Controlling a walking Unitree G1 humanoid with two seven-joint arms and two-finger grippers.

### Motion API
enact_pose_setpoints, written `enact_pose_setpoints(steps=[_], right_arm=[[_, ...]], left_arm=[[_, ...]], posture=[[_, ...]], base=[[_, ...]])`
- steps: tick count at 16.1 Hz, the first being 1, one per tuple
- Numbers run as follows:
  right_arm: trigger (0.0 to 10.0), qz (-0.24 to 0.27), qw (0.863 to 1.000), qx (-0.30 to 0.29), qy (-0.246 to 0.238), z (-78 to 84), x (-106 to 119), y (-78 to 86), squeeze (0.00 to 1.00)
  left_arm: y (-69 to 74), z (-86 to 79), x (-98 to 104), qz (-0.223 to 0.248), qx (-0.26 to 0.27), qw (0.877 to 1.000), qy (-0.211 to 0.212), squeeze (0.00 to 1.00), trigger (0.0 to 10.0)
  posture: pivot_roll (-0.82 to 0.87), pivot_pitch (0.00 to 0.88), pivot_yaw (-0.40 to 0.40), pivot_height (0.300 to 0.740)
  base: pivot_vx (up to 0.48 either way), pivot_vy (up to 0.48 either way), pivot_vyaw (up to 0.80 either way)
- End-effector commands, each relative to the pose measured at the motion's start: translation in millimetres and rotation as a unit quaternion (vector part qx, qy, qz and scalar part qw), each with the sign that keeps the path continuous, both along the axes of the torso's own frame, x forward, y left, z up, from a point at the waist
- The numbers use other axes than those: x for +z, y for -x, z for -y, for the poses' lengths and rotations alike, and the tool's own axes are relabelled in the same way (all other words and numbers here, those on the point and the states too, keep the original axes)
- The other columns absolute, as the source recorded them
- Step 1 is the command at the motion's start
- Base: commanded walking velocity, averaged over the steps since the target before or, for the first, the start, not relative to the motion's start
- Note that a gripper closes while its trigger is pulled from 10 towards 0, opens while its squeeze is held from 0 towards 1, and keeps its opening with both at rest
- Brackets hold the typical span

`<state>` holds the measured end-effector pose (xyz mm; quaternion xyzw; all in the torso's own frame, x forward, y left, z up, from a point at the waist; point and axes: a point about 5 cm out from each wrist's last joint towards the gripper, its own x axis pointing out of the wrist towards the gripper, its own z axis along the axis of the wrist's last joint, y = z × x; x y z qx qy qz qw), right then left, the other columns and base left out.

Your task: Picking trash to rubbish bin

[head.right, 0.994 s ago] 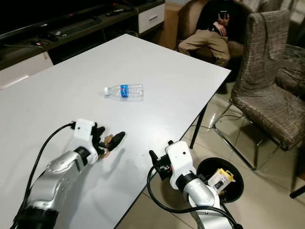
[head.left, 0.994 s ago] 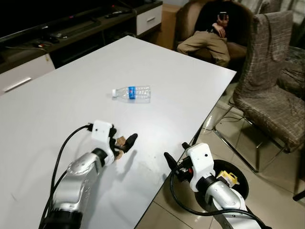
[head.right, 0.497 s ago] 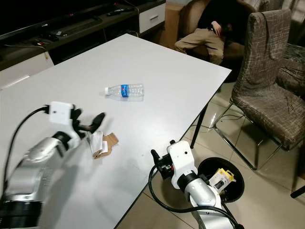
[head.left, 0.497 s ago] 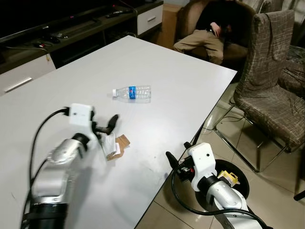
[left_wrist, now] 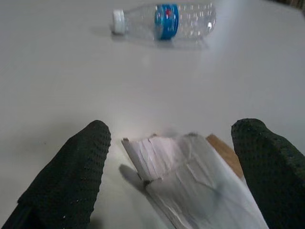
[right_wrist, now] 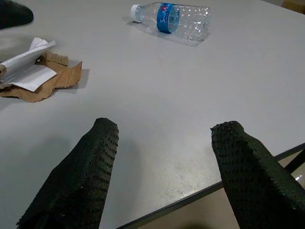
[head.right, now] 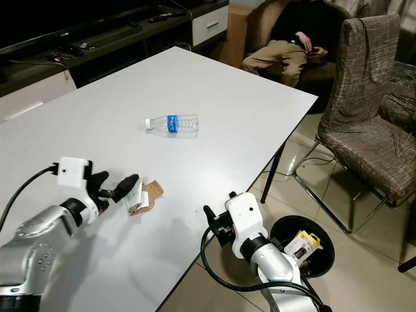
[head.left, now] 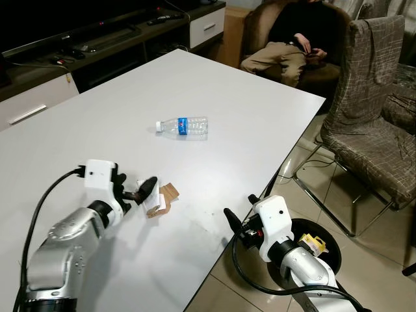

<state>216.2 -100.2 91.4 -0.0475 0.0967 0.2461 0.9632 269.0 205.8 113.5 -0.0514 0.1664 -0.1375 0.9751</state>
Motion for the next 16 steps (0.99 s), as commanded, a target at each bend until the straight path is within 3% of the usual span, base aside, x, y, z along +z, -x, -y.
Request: enact_pose_setpoints(steps=[1,4,6,9,10,11,12,13,16], right_arm=[[10.0,0.006,1.000,-0.001,0.005,0.7,1.6,-1.8,0.00],[10.0,0.002,1.000,0.001,0.008,0.8,0.1,1.1,0.00],[10.0,0.003,1.000,0.002,0.010,1.0,0.3,1.5,0.00],[10.0,0.004,1.000,0.003,0.011,0.8,0.0,1.9,0.00],[10.0,0.004,1.000,0.003,0.012,0.7,0.0,1.8,0.00],[10.0,0.004,1.000,0.003,0.013,0.6,-0.1,1.4,0.00],[10.0,0.004,1.000,0.003,0.013,0.7,-0.2,1.4,0.00],[10.0,0.004,1.000,0.003,0.014,0.8,-0.4,1.7,0.00],[10.0,0.003,1.000,0.004,0.014,0.4,-1.3,1.6,0.00]], left_arm=[[-0.2,2.8,-4.9,-0.019,0.000,1.000,0.000,1.00,10.0],[0.3,17.1,-21.7,-0.051,-0.024,0.998,-0.006,1.00,10.0],[1.6,16.2,-29.7,-0.062,-0.031,0.995,-0.067,1.00,10.0],[-0.6,11.4,-35.0,-0.067,-0.014,0.992,-0.111,1.00,10.0],[-2.0,9.7,-34.1,-0.062,-0.008,0.991,-0.119,1.00,4.4],[-4.3,7.3,-32.1,-0.056,0.002,0.991,-0.118,0.73,0.0],[-4.9,6.4,-31.3,-0.055,0.003,0.992,-0.115,0.17,0.0],[-4.7,5.4,-31.3,-0.055,0.005,0.992,-0.114,0.00,0.0],[-4.5,6.4,-31.7,-0.049,0.004,0.993,-0.110,0.00,0.0]], posture=[[-0.01,0.000,0.009,0.740],[-0.02,0.000,0.013,0.740],[-0.02,0.000,0.015,0.740],[-0.02,0.000,0.014,0.740],[-0.02,0.000,0.014,0.740],[-0.02,0.000,0.014,0.740],[-0.02,0.000,0.015,0.740],[-0.02,0.000,0.014,0.740],[-0.02,0.000,0.015,0.740]], base=[[0.000,0.000,0.00],[0.000,0.000,0.00],[0.000,0.000,0.00],[0.000,0.000,0.00],[0.000,0.000,0.00],[0.000,0.000,0.00],[0.000,0.000,0.00],[0.000,0.000,0.00],[0.000,0.000,0.00]])
